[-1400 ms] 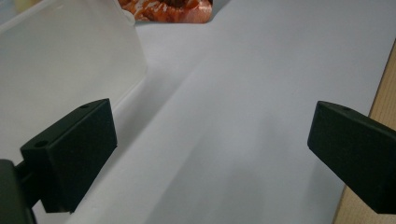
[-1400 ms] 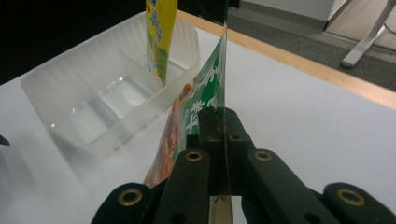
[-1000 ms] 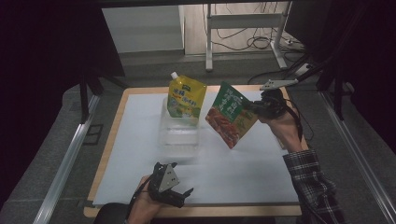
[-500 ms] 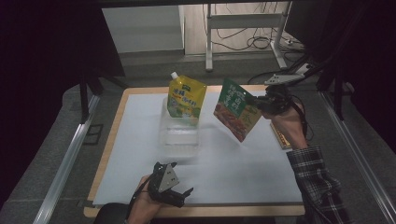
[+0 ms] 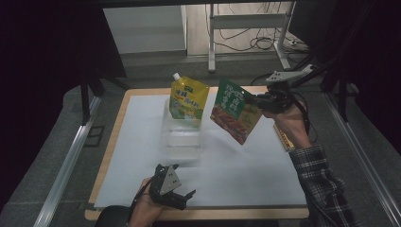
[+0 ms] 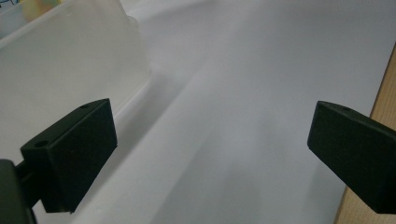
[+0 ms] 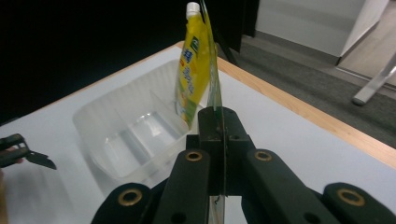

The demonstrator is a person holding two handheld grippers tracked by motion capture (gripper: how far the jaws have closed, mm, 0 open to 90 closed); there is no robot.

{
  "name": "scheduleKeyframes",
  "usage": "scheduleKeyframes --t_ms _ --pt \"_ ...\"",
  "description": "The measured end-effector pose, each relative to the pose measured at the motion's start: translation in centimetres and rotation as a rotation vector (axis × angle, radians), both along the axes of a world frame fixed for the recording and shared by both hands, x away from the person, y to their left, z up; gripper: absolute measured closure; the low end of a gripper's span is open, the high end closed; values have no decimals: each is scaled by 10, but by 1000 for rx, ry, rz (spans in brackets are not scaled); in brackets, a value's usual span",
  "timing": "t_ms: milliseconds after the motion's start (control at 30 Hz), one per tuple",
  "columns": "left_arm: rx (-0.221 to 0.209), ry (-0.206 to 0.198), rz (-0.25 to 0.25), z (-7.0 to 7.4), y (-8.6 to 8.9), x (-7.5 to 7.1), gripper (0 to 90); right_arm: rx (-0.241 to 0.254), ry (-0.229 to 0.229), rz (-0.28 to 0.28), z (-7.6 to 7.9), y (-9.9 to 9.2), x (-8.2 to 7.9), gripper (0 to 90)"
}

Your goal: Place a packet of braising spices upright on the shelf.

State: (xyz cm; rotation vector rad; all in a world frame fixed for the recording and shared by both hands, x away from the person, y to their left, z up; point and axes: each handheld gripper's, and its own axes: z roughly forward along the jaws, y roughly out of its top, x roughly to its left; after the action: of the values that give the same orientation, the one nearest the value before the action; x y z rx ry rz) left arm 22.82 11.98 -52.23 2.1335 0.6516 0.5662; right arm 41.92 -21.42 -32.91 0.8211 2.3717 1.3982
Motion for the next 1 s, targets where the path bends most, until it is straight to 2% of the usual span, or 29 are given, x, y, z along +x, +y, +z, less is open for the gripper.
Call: scheduleKeyframes --t_ms 233,467,1000 --pt "10 -1 -4 0 1 0 10 14 13 34 5 9 1 892" --pt "0 -3 1 1 0 0 10 33 24 64 5 20 3 892" --pt "7 -7 -1 1 1 0 11 44 22 119 15 48 9 892"
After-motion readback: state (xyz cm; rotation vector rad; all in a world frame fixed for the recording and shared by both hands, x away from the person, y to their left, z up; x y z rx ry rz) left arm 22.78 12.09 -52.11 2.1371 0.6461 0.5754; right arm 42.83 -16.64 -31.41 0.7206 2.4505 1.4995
